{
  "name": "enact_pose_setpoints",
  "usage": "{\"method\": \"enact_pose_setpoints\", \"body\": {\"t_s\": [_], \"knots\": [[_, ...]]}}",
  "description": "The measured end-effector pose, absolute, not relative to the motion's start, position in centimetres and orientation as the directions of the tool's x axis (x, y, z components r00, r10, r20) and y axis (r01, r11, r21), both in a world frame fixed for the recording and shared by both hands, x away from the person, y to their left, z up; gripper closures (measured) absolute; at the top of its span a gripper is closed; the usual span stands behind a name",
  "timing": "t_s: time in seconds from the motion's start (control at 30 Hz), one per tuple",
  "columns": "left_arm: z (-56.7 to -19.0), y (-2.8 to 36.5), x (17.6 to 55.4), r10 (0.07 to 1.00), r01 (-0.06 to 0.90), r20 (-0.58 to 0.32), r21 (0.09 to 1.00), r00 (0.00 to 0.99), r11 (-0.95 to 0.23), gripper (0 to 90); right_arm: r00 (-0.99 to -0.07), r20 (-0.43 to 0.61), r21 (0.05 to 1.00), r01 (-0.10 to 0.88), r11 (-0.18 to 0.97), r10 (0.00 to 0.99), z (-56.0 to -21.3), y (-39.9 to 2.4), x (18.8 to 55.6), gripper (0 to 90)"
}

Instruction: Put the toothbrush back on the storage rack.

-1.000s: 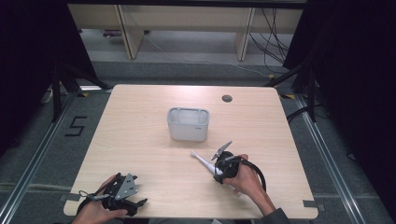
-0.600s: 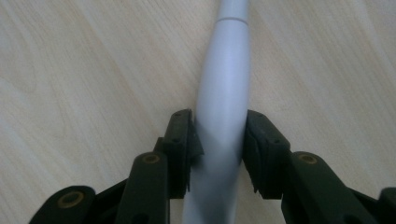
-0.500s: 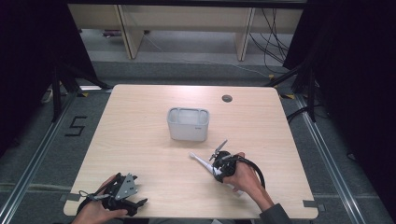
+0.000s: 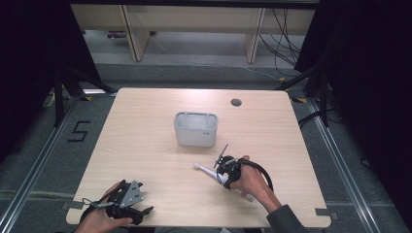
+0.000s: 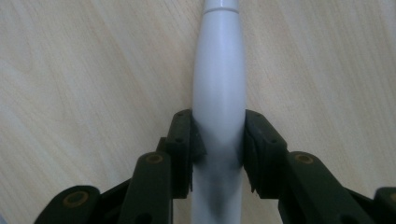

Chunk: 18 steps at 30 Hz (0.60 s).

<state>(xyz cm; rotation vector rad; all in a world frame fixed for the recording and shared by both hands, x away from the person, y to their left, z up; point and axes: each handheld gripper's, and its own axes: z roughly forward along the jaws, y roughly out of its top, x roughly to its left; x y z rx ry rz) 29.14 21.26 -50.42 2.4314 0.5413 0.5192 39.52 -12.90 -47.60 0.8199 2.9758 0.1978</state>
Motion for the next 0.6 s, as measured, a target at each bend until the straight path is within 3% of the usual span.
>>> {"method": "enact_pose_setpoints", "body": {"t_s": [0.6], "knots": [[-50.4,21.3,29.1,0.485,0.256,0.237,0.617,0.842,-0.744,16.4,-0.867,-0.043,0.048,0.494,0.868,0.496,-47.6,-11.8,39.9,66.2]]}}
